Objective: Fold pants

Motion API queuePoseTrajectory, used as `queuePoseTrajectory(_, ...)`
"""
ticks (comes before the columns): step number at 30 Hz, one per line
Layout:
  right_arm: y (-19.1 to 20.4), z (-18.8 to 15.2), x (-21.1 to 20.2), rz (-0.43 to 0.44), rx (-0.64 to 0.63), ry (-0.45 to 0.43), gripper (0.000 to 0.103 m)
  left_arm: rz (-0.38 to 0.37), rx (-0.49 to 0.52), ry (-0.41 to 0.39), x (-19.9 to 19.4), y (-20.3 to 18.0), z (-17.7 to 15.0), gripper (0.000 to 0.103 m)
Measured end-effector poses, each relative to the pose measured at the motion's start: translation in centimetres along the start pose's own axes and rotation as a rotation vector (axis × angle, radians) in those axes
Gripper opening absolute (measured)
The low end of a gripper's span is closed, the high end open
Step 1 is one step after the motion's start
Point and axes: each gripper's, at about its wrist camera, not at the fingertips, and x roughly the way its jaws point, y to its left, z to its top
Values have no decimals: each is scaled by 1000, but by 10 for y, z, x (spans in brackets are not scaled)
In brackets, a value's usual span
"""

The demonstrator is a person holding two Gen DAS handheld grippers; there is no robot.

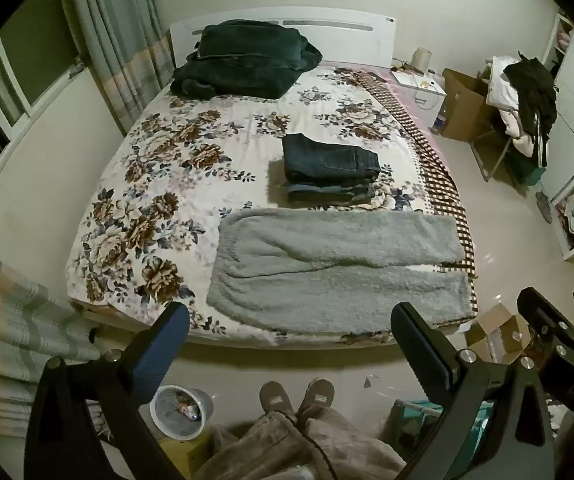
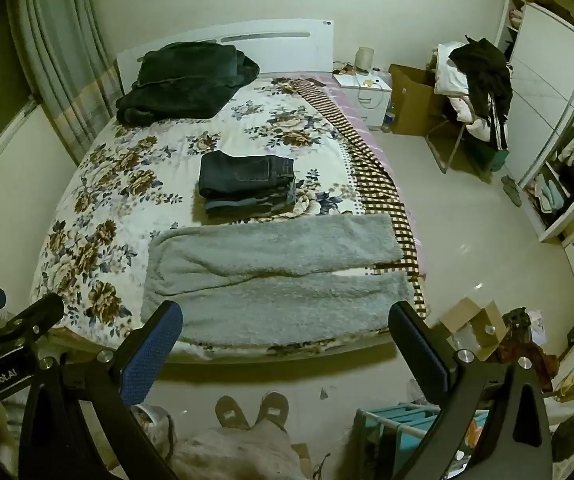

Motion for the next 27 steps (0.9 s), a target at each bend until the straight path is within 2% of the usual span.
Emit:
queuePoseTrajectory(22,5,-1,0,1,-4,7,103,1,-4,-3,0,0,0,103)
queuePoseTrajectory(27,12,-10,-6,0,-5,7,103,1,-4,-6,0,0,0,103)
